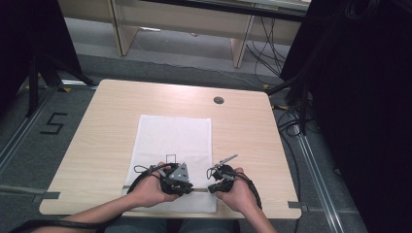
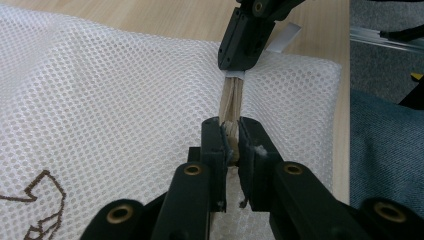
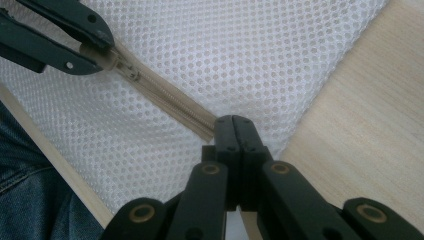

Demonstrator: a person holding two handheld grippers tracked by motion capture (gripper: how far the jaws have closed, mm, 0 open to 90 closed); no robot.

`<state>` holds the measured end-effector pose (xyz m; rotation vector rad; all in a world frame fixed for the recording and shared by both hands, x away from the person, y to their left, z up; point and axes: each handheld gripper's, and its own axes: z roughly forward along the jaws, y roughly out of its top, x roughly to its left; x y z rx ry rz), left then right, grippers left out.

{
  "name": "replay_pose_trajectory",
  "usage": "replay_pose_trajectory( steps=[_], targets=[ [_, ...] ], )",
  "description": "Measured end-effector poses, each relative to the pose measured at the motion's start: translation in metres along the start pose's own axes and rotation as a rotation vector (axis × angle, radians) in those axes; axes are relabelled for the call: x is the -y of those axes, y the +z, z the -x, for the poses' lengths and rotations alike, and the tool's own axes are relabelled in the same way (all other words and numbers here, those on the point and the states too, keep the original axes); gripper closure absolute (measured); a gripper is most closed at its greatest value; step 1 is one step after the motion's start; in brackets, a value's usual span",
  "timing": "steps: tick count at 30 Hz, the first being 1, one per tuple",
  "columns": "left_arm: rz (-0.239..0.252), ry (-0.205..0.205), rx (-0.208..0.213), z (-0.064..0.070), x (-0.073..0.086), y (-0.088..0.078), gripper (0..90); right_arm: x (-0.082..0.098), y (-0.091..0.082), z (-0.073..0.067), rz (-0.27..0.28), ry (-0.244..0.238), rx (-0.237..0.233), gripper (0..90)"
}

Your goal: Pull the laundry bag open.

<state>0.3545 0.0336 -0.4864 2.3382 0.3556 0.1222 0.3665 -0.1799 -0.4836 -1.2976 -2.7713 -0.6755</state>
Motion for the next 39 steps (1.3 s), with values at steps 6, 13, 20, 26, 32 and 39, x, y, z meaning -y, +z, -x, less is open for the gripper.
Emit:
replay_pose_trajectory(
  steps=[6, 13, 20, 26, 32, 39],
  targets=[
    [0.011, -0.011, 0.0, -0.0009, 0.0023, -0.0016, 81.8, -0.0002, -0.0001, -0.0001, -0.005, 0.005, 0.002, 90.0],
    [0.012, -0.008, -0.005, -0.0008, 0.003, -0.0045, 81.8, -0.0001, -0.0007, -0.0013, -0.014, 0.016, 0.007, 90.0],
    [0.013, -0.013, 0.0, -0.0016, 0.0045, -0.0066, 81.8, -0.0002, 0.0, -0.0004, 0.0, -0.007, 0.003, 90.0],
    [0.012, -0.011, 0.0, -0.0015, 0.0049, -0.0067, 81.8, -0.0008, 0.0009, 0.0005, 0.004, -0.025, 0.008, 90.0],
    [0.006, -0.008, -0.002, -0.0017, 0.0051, -0.0083, 81.8, -0.0008, 0.0006, -0.0008, -0.002, -0.015, 0.012, 90.0],
    [0.007, -0.004, -0.003, -0.0016, 0.0061, -0.0099, 81.8, -0.0009, 0.0001, -0.0019, -0.011, -0.004, 0.016, 90.0]
  ],
)
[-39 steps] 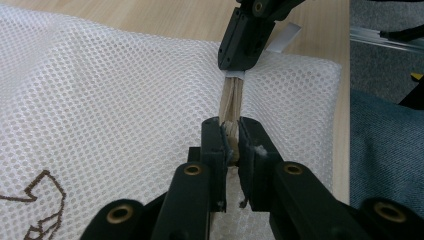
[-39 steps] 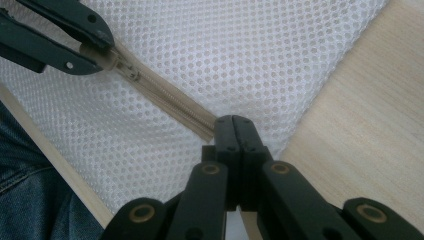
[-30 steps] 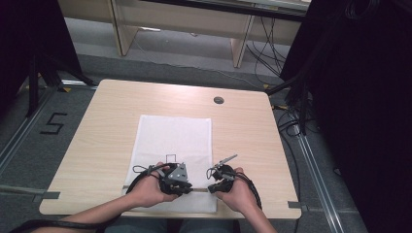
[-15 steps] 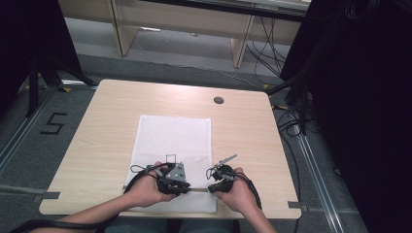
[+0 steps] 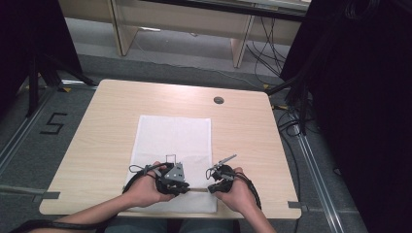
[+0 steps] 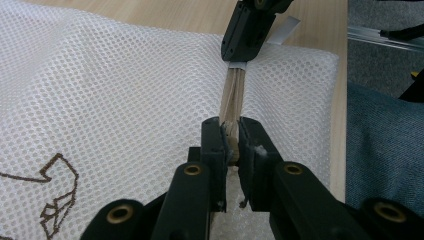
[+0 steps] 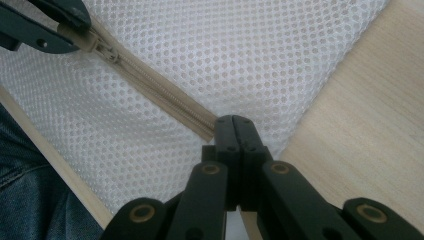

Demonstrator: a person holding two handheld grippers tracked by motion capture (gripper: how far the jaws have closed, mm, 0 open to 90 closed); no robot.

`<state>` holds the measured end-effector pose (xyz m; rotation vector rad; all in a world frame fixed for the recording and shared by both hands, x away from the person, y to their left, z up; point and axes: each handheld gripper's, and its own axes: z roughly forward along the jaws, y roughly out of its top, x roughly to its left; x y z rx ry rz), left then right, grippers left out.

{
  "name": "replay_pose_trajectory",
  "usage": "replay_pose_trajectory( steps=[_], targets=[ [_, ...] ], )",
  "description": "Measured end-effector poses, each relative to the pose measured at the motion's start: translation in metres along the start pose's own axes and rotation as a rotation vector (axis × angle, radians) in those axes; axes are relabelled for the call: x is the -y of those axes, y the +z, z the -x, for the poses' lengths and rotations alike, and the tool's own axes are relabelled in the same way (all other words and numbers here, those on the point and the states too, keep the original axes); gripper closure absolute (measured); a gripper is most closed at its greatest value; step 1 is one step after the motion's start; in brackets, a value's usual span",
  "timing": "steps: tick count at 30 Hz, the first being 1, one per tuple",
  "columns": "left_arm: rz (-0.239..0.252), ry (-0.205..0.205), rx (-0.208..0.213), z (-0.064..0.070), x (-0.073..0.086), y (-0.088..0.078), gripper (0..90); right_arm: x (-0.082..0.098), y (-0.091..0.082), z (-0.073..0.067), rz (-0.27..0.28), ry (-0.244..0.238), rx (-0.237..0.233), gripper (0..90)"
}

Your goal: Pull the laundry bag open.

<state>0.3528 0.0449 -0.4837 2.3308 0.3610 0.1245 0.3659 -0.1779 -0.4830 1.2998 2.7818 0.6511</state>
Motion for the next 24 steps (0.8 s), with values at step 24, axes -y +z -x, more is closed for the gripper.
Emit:
replay_pose_trajectory(
  steps=[24],
  targets=[
    [-0.006, -0.005, -0.009, -0.0004, 0.0052, -0.0079, 81.8, -0.0007, -0.0001, -0.0005, -0.006, -0.008, 0.006, 90.0]
  ],
)
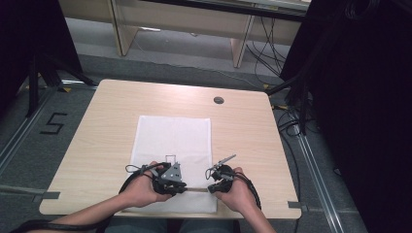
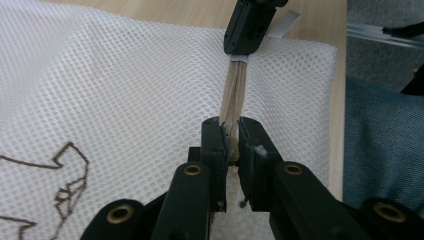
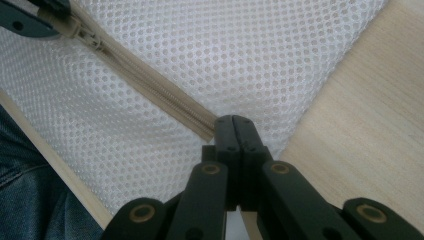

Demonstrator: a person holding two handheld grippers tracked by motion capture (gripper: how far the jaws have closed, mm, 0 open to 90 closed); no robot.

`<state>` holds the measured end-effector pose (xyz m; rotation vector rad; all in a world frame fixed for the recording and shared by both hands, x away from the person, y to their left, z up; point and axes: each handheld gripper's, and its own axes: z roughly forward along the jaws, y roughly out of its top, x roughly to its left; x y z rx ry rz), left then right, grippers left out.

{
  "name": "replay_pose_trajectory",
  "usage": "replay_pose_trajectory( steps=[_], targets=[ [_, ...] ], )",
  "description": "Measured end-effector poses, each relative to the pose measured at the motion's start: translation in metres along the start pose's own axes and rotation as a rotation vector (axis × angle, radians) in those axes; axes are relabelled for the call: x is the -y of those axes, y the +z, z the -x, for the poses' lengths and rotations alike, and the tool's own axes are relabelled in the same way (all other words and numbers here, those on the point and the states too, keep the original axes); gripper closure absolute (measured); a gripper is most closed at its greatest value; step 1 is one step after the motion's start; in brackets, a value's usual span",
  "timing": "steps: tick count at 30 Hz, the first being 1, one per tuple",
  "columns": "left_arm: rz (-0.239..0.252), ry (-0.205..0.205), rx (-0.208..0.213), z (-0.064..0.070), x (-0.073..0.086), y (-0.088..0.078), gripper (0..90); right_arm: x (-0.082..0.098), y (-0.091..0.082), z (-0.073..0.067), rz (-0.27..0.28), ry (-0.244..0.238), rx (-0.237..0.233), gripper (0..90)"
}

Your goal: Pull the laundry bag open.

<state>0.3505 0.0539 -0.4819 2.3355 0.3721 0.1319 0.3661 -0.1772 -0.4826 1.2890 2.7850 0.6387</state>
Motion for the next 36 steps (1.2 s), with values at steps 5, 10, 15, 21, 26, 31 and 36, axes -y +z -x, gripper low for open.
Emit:
replay_pose_trajectory(
  steps=[5, 10, 15, 21, 26, 31, 36],
  targets=[
    [-0.001, 0.016, -0.002, -0.001, 0.0, -0.002, 81.8, 0.0, -0.001, -0.001, -0.009, 0.015, 0.005, 90.0],
    [0.0, -0.006, 0.006, -0.002, 0.003, -0.004, 81.8, -0.001, 0.001, 0.001, 0.009, -0.024, -0.002, 90.0],
    [0.01, -0.005, 0.0, -0.001, 0.003, -0.004, 81.8, -0.001, 0.001, 0.001, 0.006, -0.019, -0.001, 90.0],
    [0.017, -0.017, 0.003, -0.001, 0.003, -0.007, 81.9, -0.001, 0.001, 0.001, 0.01, -0.024, -0.001, 90.0],
    [0.01, -0.001, -0.002, -0.002, 0.004, -0.009, 81.9, -0.001, 0.001, 0.001, 0.009, -0.024, -0.001, 90.0],
    [-0.001, 0.005, -0.007, -0.002, 0.005, -0.011, 81.8, -0.001, 0.001, 0.0, 0.008, -0.024, 0.003, 90.0],
    [0.005, -0.008, -0.006, -0.002, 0.006, -0.012, 81.9, -0.001, 0.001, 0.0, 0.01, -0.027, 0.004, 90.0]
  ],
)
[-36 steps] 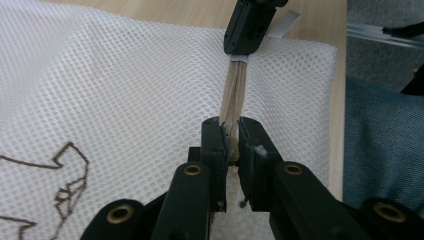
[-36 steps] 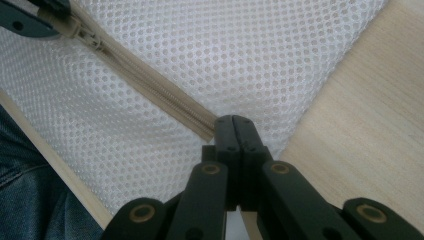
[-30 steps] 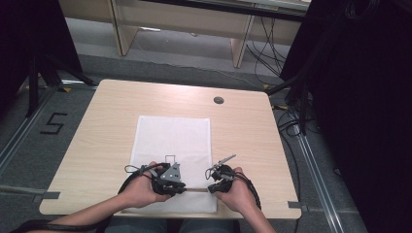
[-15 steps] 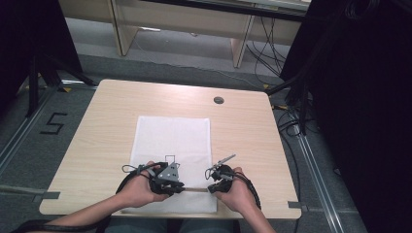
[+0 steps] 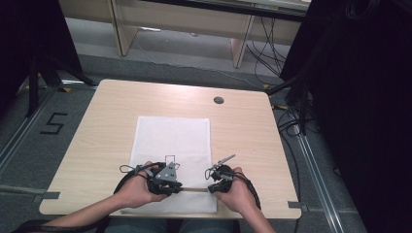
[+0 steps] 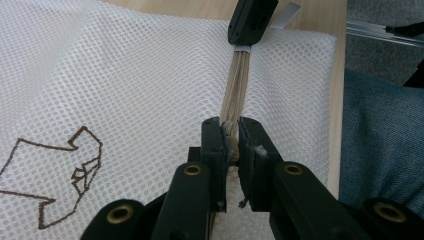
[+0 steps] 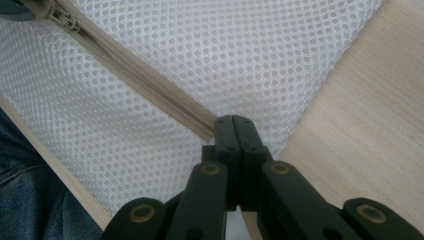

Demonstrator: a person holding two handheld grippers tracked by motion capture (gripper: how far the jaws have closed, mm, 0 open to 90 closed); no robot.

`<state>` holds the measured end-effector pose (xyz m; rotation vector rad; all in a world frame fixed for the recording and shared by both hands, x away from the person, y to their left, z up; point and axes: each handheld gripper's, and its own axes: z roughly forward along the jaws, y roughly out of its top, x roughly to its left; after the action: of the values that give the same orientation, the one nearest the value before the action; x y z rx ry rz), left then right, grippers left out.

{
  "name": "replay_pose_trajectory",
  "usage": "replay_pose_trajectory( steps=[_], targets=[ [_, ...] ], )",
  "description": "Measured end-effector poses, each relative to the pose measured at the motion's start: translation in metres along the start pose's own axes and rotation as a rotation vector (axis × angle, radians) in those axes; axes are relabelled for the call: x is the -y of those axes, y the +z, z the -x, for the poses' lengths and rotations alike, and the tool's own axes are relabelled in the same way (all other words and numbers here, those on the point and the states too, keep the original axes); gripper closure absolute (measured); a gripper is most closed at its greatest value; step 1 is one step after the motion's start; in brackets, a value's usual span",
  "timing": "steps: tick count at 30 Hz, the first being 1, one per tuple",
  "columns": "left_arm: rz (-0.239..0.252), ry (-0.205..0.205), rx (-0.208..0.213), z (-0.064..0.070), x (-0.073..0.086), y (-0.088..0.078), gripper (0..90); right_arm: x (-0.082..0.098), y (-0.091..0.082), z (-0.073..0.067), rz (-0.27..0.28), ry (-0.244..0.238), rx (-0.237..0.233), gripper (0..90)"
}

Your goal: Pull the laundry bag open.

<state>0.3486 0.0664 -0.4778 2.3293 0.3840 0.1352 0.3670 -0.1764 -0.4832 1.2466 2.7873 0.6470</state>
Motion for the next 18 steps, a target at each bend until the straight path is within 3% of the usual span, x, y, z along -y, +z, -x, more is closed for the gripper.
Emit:
replay_pose_trajectory(
  steps=[7, 12, 14, 16, 18],
  targets=[
    [0.001, 0.004, 0.004, -0.0009, 0.0008, -0.0009, 81.8, 0.0003, -0.0003, -0.0014, -0.002, 0.0, 0.008, 90.0],
    [0.013, -0.018, 0.013, -0.0029, 0.003, -0.0015, 81.8, 0.0004, -0.0003, -0.0019, -0.003, -0.001, 0.009, 90.0],
    [0.032, -0.046, 0.023, -0.0024, 0.0026, -0.0027, 81.8, 0.0003, -0.0003, -0.0028, -0.006, -0.004, 0.015, 90.0],
    [0.024, -0.024, 0.014, -0.0021, 0.0018, -0.0047, 81.9, 0.0, -0.0004, -0.0046, -0.007, -0.012, 0.026, 90.0],
    [0.026, -0.027, 0.014, -0.0022, 0.0024, -0.0049, 81.8, -0.0001, -0.0004, -0.0052, -0.011, -0.002, 0.025, 90.0]
  ],
)
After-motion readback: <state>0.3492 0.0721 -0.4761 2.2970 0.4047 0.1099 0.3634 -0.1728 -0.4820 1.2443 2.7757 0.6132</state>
